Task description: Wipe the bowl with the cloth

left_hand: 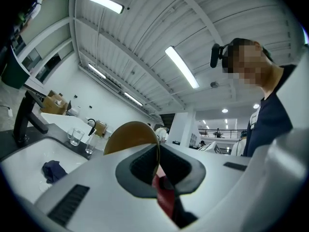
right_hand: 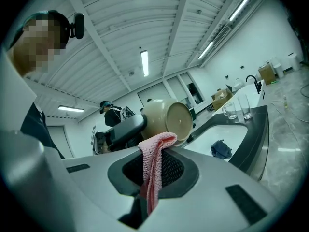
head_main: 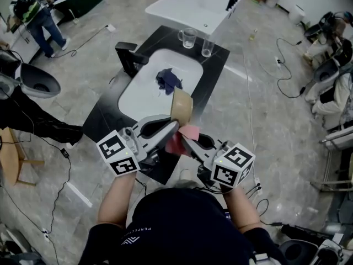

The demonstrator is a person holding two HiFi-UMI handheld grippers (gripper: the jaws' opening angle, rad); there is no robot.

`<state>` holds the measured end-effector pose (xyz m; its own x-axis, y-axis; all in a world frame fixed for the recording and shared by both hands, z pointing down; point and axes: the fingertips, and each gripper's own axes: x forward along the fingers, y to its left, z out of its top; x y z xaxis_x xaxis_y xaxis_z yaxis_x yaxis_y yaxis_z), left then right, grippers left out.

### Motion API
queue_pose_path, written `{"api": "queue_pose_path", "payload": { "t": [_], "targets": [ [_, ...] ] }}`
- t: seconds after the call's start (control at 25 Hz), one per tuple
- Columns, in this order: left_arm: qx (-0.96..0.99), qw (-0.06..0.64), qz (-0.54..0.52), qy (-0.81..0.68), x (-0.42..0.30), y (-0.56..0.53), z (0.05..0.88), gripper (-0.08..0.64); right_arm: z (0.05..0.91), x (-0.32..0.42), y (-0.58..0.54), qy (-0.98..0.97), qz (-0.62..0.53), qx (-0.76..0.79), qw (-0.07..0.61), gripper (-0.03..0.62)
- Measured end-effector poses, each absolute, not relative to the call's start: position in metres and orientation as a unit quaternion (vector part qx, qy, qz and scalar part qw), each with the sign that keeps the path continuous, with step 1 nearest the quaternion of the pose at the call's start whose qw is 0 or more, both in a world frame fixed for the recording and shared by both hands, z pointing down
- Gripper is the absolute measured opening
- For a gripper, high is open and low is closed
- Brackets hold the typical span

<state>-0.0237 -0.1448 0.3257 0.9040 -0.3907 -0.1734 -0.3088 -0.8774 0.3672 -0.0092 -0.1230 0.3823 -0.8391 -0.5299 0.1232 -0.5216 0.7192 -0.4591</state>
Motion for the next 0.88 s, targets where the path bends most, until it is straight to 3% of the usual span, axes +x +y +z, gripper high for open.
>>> {"api": "queue_pose_path", "payload": {
  "t": [0.88],
  "targets": [
    [0.954, 0.207, -0.086, -0.198, -0.038, -0.142, 0.363, 0.020, 0.351, 0.001, -0.127, 0.925, -0.226, -0.301, 0.055, 0.043]
  ]
}}
